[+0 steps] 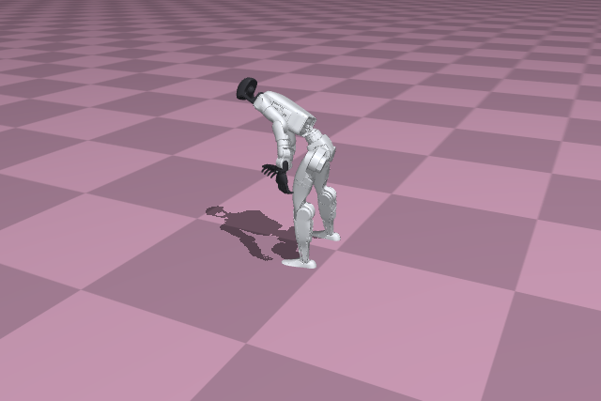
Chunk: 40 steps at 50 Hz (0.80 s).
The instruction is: Walk run
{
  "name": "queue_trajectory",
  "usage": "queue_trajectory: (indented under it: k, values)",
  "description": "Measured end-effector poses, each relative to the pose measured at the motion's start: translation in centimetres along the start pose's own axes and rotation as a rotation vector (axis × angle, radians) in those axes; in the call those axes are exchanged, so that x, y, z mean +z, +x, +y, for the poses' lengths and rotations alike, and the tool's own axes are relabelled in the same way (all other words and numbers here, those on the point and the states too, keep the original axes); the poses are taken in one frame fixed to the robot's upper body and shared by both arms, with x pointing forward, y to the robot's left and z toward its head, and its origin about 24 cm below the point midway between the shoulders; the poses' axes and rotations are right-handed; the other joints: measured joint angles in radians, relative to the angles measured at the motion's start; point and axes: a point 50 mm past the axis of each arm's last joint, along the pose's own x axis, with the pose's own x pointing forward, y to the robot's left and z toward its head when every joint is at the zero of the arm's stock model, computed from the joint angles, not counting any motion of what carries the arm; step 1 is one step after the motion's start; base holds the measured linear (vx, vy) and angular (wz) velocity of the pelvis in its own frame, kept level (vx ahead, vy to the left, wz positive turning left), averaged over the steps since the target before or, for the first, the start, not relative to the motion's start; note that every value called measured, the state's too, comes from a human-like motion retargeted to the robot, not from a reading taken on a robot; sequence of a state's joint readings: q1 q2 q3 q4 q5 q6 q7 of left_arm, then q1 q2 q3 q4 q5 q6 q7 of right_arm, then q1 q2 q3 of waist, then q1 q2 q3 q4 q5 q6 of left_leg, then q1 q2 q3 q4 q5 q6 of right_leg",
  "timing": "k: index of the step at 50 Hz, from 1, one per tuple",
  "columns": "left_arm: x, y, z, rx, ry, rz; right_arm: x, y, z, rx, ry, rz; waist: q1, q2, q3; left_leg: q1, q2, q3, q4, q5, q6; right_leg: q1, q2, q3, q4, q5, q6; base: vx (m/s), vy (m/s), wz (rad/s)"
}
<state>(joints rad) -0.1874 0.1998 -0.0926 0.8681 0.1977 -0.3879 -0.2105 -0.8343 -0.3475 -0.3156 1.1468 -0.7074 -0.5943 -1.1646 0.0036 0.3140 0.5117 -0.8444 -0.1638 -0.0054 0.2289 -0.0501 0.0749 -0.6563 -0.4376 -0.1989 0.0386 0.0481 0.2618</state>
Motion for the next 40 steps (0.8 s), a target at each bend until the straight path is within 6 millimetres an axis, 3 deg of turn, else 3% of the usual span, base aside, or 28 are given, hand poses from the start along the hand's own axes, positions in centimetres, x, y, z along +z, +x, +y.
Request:
queue_trajectory:
  k: [11,15,17,23,27,33,40]
  values:
    - [-0.9,-0.2,0.5,0.016,0.023,0.056,-0.2,-0.3,0.3,0.05,-0.06,-0.041,0.006,0.006,-0.009,-0.021,0.028,0.014,0.012,-0.007,-0.003,-0.018,0.016,-0.041,-0.027,0.017,0.0,-0.01,-0.01,-0.11]
    - [-0.7,0.0,0.2,0.019,0.03,0.05,-0.6,-1.0,0.5,0.081,-0.084,-0.01,-0.01,-0.012,-0.003,0.022,-0.009,0.042,0.002,-0.01,0.019,0.004,-0.03,-0.01,-0.01,0.023,0.0,0.03,0.07,0.07]
    - [-0.6,0.1,-0.4,-0.004,0.012,0.039,-1.2,-1.3,0.4,0.119,-0.119,0.006,-0.024,-0.022,0.005,0.075,-0.046,0.057,-0.032,-0.001,0.031,0.021,-0.081,-0.006,0.02,0.031,-0.031,0.06,0.14,0.13]
    - [-0.3,0.4,-0.7,-0.027,0.02,0.029,-4.3,-2.7,0.0,0.349,-0.259,0.133,0.035,-0.002,-0.028,0.156,-0.001,0.083,-0.096,0.024,0.029,0.039,-0.107,-0.157,0.119,0.05,-0.237,0.02,-0.03,-0.57]
    - [-1.8,-0.4,-0.8,-0.011,0.03,0.087,-6.9,-6.0,-1.0,0.472,-0.321,0.272,0.079,-0.011,-0.065,0.213,0.047,0.129,-0.109,0.023,0.033,0.129,-0.12,-0.366,0.124,0.057,-0.276,0.1,-0.13,-0.99]
    - [-5.2,-2.5,-0.5,-0.008,0.027,0.236,-9.6,-12.5,-3.1,0.683,-0.355,0.441,0.08,-0.07,-0.119,0.295,0.096,0.19,-0.108,0.015,0.027,0.294,-0.092,-0.599,0.057,0.081,-0.205,0.12,-0.31,-0.71]
    - [-9.5,-6.1,0.0,0.007,0.043,0.451,-11.0,-21.3,-5.6,1.098,-0.354,0.634,-0.011,-0.154,-0.182,0.391,0.164,0.223,-0.106,0.034,-0.011,0.399,0.031,-0.56,-0.049,0.145,-0.108,0.08,-0.48,-0.41]
